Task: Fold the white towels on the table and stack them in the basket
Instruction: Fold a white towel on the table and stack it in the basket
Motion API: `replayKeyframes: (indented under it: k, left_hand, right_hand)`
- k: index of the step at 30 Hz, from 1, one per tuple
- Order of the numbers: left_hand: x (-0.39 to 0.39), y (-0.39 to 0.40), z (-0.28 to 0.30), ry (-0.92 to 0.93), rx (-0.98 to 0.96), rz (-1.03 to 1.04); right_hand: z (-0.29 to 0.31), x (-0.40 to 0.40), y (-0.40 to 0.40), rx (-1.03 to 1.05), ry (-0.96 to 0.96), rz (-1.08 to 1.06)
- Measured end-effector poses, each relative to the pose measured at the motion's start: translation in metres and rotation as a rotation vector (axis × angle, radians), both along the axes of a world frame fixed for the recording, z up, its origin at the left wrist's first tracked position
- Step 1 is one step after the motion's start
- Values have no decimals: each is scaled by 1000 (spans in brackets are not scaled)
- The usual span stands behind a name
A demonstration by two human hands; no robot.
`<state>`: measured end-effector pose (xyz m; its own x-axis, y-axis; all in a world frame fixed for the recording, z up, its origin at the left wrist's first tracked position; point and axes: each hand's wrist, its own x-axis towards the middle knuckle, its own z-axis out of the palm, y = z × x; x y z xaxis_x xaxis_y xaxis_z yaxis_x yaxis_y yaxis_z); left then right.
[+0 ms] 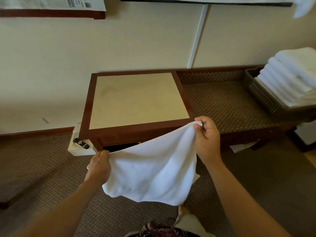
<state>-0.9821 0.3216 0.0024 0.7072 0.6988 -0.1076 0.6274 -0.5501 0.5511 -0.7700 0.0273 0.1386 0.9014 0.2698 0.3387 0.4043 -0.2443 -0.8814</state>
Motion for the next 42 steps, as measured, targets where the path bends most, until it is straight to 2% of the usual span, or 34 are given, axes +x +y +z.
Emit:
replayKeyframes:
  k: [3, 5, 8, 12, 18, 25, 31, 40, 42]
  left_hand:
    - [1, -15, 1, -158, -52, 153]
    - [4, -21, 3, -261, -26, 137]
    - [8, -14, 4, -276, 56, -52]
    - [17, -7, 5, -357, 264, -283]
    - [59, 19, 15, -311, 543, -393]
    - [159, 81, 68, -319, 729, -342]
    - [277, 163, 90, -181, 771, -337]
    - [451, 269, 72, 206, 573, -315]
    - [481, 289, 60, 231, 568, -317]
  right_hand:
    - [8, 0, 6, 55, -81, -61]
    - [4, 10, 0, 65, -64, -181]
    - [-11, 27, -17, -17, 31, -317]
    - [-41, 35, -31, -59, 214, -460]
    - [-69, 57, -16, 28, 352, -624]
    - [-66, 156, 39, 53, 315, -629]
    - [-70, 291, 116, -17, 273, -520]
    - [-119, 503, 233, -244, 197, -397]
    - [-136, 539, 254, -281, 201, -378]
